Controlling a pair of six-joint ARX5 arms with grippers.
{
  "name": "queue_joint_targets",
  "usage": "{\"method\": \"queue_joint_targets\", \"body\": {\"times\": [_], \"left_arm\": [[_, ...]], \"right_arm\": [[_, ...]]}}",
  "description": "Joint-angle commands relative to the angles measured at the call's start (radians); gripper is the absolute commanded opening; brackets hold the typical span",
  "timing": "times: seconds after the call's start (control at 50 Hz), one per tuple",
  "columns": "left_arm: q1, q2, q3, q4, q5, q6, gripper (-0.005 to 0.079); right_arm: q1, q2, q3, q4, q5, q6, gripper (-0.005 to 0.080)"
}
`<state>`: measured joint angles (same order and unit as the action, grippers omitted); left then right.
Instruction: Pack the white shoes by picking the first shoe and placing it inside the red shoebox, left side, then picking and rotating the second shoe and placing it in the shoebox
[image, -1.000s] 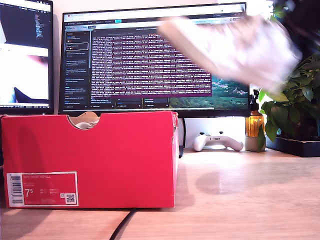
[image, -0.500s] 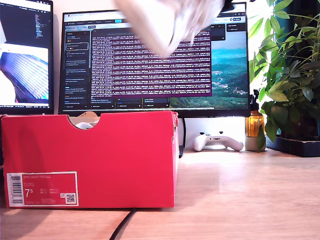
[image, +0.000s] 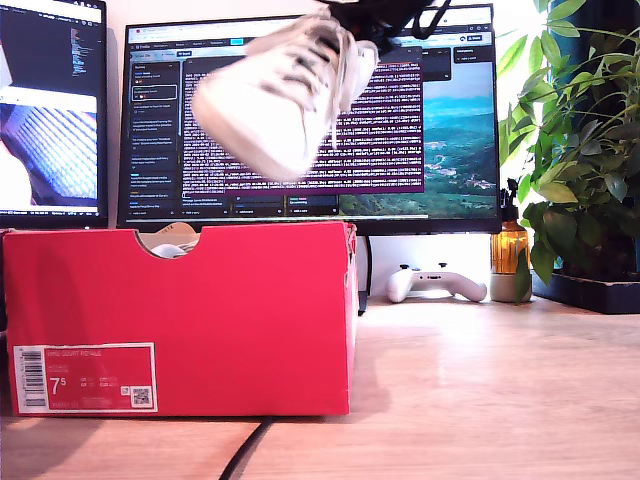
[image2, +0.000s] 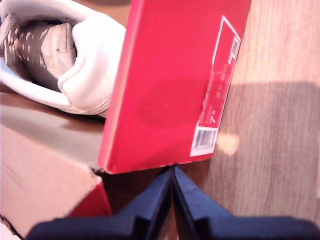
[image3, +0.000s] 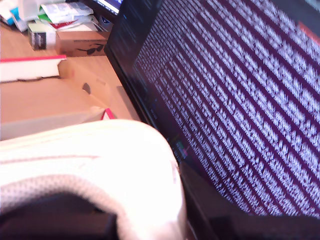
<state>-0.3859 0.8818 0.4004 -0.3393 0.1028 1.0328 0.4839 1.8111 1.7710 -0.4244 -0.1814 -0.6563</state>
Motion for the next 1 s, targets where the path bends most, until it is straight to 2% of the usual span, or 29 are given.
{"method": "queue_joint_targets", "body": {"times": [0.0, 0.36, 0.98], "left_arm": [[-0.003, 0.008, -0.004, 0.003, 0.002, 0.003, -0.0019], [-0.003, 0.008, -0.003, 0.003, 0.002, 0.003, -0.0019], [-0.003, 0.008, -0.004, 0.002, 0.002, 0.003, -0.0019]], "right_arm": [[0.010, 0.040, 0.027, 0.002, 0.011, -0.005, -0.0013], [0.047, 0.177, 0.027, 0.003, 0.095, -0.080, -0.0013], [0.104, 0.325, 0.027, -0.023, 0.167, -0.138, -0.0013]]}}
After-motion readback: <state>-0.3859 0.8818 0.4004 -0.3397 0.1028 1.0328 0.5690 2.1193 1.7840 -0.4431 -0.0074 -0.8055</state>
